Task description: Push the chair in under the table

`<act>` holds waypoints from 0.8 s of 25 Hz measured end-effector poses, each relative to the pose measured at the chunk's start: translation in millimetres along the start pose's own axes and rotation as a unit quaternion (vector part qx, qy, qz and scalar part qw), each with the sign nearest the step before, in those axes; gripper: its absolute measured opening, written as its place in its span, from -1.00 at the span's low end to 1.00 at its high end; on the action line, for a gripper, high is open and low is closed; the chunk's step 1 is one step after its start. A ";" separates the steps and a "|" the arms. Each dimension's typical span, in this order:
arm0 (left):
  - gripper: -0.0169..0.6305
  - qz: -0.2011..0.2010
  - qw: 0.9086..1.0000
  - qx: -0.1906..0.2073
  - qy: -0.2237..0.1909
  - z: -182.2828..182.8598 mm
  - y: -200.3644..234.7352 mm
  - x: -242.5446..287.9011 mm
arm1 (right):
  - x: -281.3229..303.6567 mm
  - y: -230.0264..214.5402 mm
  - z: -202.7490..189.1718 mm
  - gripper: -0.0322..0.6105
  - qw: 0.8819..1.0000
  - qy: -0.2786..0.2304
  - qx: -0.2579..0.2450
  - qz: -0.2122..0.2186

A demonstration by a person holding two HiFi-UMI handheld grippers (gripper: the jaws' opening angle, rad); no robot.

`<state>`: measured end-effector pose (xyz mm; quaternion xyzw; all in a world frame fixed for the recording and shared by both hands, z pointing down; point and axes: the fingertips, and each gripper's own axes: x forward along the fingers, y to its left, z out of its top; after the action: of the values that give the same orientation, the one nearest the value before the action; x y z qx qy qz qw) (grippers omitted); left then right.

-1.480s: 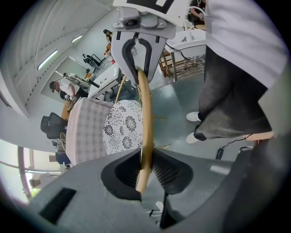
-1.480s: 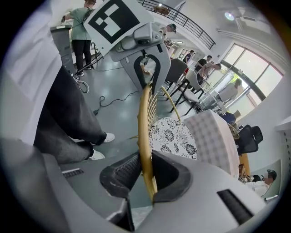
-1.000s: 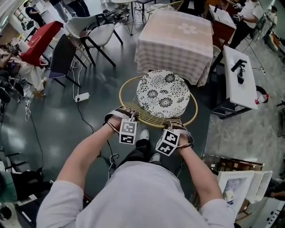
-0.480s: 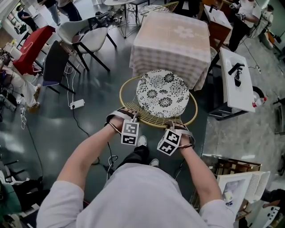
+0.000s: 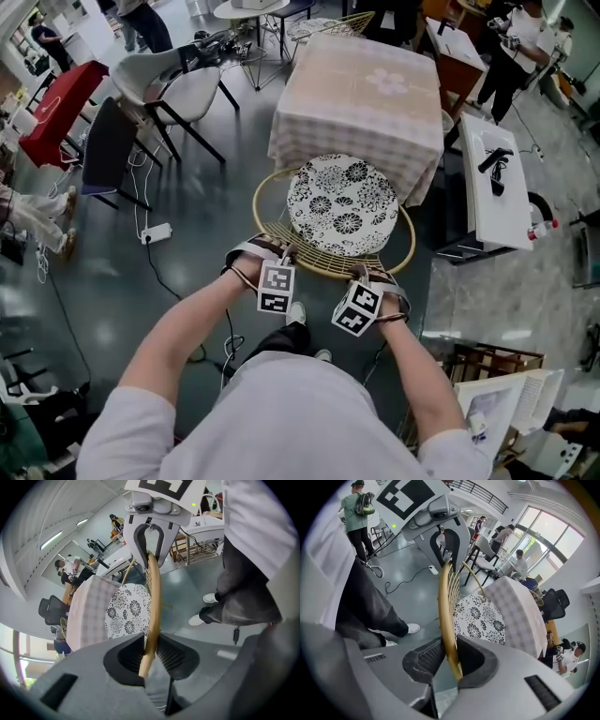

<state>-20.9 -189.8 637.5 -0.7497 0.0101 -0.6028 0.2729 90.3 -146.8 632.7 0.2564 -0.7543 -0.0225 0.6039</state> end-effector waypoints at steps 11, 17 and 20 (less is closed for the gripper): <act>-0.71 -0.009 1.000 0.007 -0.028 0.1 41.3 18.5 | 16.6 -45.4 -4.1 -0.69 0.999 0.033 0.033 -0.012; -0.71 -0.016 0.999 0.003 -0.044 1.6 57.2 25.8 | 22.0 -61.2 -7.7 -0.68 0.998 0.046 0.047 -0.013; -0.71 -0.017 0.999 0.002 -0.048 2.6 65.4 29.7 | 23.3 -70.8 -7.5 -0.67 0.997 0.054 0.053 -0.016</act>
<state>10.0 -254.6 636.3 -0.7774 -0.0171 -0.5703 0.2648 119.4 -215.8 631.3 0.3009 -0.7165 0.0212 0.6290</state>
